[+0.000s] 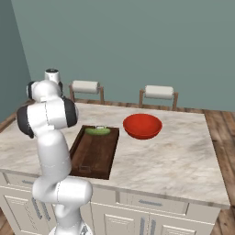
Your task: Place the two vegetables and bowl onto the tray for setting up a vegetable dip station.
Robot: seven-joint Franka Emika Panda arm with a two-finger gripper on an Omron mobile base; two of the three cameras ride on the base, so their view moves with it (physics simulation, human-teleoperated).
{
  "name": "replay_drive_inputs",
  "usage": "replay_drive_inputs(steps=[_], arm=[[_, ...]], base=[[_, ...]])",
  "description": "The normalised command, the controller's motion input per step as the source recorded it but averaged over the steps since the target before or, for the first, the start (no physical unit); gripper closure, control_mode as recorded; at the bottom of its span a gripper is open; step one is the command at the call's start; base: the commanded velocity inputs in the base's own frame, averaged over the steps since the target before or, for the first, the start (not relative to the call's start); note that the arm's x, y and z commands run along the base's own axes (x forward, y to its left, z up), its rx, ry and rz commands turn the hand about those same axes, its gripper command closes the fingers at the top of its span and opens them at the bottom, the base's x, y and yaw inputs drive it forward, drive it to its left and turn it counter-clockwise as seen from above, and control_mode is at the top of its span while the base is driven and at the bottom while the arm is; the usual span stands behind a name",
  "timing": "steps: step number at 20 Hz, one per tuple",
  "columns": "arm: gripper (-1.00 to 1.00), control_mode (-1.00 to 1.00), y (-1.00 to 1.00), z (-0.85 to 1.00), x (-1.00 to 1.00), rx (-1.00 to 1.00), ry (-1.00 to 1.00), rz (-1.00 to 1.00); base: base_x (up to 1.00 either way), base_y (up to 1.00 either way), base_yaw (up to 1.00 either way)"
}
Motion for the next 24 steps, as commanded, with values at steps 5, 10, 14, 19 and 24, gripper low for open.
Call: replay_drive_inputs(steps=[5,10,14,19,24], arm=[[-1.0,-1.0,0.31,-0.17,0.11,-0.01,0.0,0.11],[-1.0,-1.0,0.07,-0.15,0.08,0.0,0.0,0.1],[-1.0,-1.0,0.0,-0.22,0.11,0.0,0.0,0.09],[-1.0,-1.0,0.06,-0.26,0.15,-0.01,0.0,0.07],[-1.0,-1.0,0.22,-0.23,0.13,-0.03,0.0,0.04]], base=[[0.0,0.0,0.0],[0.0,0.0,0.0],[0.0,0.0,0.0],[0.0,0.0,0.0],[0.0,0.0,0.0]])
